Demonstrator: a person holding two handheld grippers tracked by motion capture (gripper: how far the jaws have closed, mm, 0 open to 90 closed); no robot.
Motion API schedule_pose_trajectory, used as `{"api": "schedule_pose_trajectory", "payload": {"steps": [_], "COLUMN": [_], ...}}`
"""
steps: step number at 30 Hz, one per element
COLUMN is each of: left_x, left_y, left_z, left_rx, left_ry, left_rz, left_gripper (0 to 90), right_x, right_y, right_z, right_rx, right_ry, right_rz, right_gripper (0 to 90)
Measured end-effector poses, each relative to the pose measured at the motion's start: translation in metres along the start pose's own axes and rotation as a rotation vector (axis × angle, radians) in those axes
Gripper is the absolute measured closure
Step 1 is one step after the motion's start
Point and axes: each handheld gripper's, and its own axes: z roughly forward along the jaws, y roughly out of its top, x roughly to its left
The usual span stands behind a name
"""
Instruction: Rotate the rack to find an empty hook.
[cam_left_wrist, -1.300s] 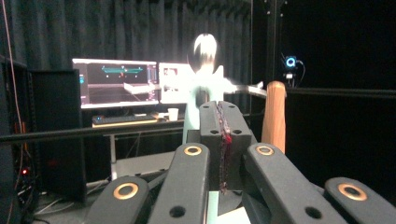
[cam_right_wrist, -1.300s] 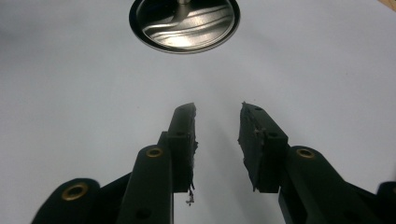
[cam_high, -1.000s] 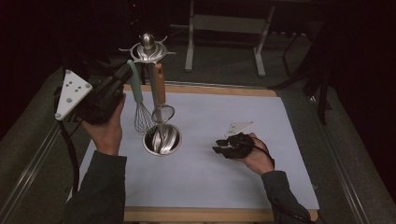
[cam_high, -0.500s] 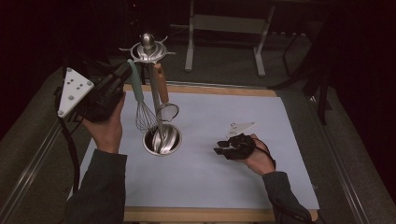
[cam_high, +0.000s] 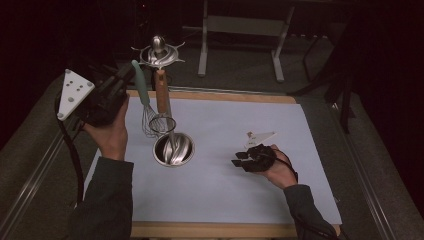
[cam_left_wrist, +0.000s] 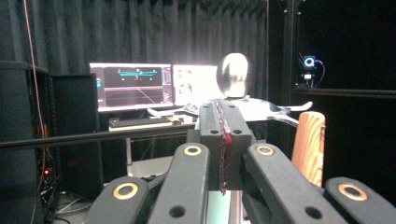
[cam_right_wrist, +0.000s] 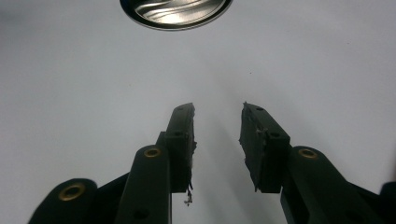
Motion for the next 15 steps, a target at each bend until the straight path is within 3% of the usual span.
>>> {"api": "schedule_pose_trajectory", "payload": {"steps": [15], "left_x": [0.012], "left_y": [0.002], "left_z": [0.009], "left_rx": [0.030], "left_ry": [0.028], "left_rz": [0.002], "left_gripper": [90.0], "right_x": [0.000], "right_y": [-0.001], "right_z": [-0.001], "right_rx": [-0.002], "right_ry": [-0.002], "right_rz": [0.005], "right_gripper": [63.5]}}
